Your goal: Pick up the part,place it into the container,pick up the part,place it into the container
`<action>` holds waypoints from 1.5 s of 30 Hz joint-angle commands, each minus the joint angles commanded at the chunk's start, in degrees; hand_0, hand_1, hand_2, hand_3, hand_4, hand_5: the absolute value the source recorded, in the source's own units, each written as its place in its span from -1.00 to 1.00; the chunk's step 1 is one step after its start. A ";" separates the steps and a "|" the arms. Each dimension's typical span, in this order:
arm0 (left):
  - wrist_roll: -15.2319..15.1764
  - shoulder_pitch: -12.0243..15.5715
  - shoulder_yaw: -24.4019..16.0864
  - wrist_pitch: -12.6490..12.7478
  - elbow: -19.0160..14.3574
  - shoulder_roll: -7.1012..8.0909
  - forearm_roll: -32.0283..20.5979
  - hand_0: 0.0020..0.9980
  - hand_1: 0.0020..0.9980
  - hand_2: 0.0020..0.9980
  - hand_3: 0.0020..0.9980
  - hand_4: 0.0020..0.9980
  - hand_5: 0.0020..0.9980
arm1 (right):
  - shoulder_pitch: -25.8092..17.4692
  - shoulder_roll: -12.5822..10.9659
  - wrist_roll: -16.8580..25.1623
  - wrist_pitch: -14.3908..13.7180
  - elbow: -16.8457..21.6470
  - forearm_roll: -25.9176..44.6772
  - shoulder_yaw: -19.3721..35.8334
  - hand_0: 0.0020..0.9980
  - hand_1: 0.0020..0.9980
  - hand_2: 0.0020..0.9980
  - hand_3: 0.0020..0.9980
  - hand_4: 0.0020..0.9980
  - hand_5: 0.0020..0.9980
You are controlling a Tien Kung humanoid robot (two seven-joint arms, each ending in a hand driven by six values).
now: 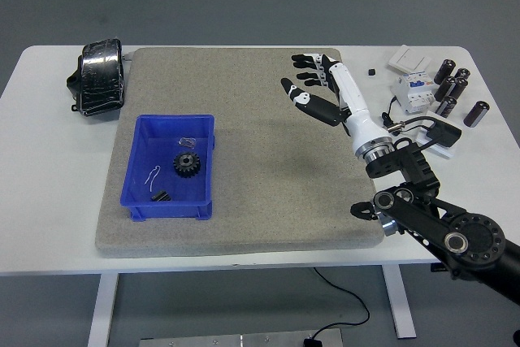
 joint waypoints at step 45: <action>-0.35 -1.08 -1.51 -1.74 0.19 0.31 -0.63 0.33 0.28 0.23 0.16 0.47 0.08 | -22.08 -2.88 4.35 4.28 8.67 10.18 25.02 0.53 0.46 0.48 0.39 0.44 -0.31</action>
